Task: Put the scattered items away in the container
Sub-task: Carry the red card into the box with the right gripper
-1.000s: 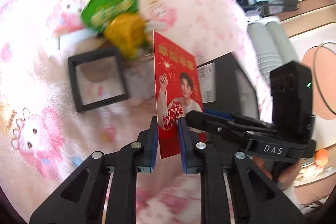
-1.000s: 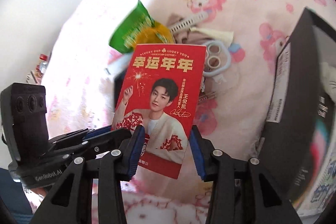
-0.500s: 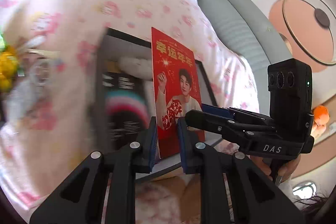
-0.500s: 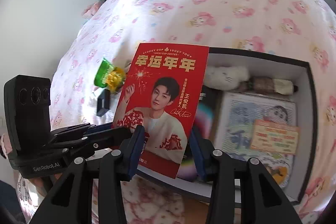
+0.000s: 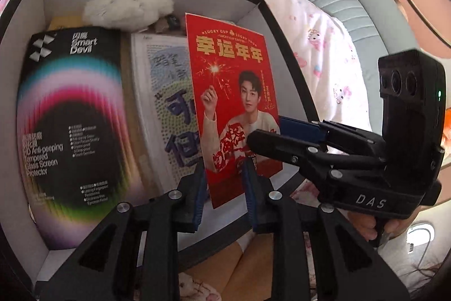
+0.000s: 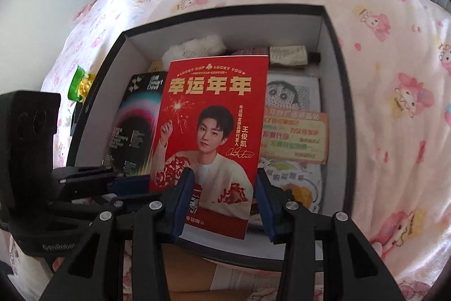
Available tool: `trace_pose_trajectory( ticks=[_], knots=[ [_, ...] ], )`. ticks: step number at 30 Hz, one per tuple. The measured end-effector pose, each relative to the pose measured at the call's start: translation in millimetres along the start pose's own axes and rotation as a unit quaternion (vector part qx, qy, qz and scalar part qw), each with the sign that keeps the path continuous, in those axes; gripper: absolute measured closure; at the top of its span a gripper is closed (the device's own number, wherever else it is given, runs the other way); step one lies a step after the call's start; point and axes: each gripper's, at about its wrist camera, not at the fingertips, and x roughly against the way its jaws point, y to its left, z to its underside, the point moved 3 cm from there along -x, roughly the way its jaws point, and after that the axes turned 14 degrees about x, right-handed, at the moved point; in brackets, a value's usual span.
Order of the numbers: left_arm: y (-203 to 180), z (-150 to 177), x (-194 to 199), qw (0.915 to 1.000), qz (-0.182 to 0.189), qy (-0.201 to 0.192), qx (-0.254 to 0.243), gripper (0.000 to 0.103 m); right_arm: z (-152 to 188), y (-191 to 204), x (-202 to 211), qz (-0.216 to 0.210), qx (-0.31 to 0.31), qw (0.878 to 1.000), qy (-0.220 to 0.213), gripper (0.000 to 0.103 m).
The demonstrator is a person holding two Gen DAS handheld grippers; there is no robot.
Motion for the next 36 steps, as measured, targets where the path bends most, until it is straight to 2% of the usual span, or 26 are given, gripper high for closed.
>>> trace_pose_trajectory(
  ticks=[10,17,22,27,31,32,36],
  knots=[
    [-2,5,-4,0.9995,-0.027,-0.006,-0.014,0.078,12,13,-3,0.008,0.006,1.0,0.008,0.064],
    [0,6,-1,0.9996,-0.022,-0.012,-0.014,0.077,12,15,-2,0.014,0.009,1.0,0.005,0.064],
    [-2,7,-2,0.9994,-0.023,-0.01,-0.023,0.077,14,10,9,0.022,-0.006,1.0,-0.018,0.064],
    [2,6,-3,0.9996,-0.022,-0.001,-0.019,0.077,15,4,23,0.006,-0.026,0.999,-0.039,0.064],
    [1,0,-3,0.9997,-0.022,-0.005,-0.007,0.076,3,-2,37,-0.002,-0.021,0.999,-0.049,0.064],
    [3,-3,-1,0.9997,-0.024,-0.003,-0.001,0.076,-3,-4,41,0.006,-0.013,0.999,-0.051,0.064],
    [2,-20,-6,0.9972,-0.074,-0.001,0.009,0.075,-18,-14,42,0.042,0.004,0.998,-0.05,0.064]
  ],
)
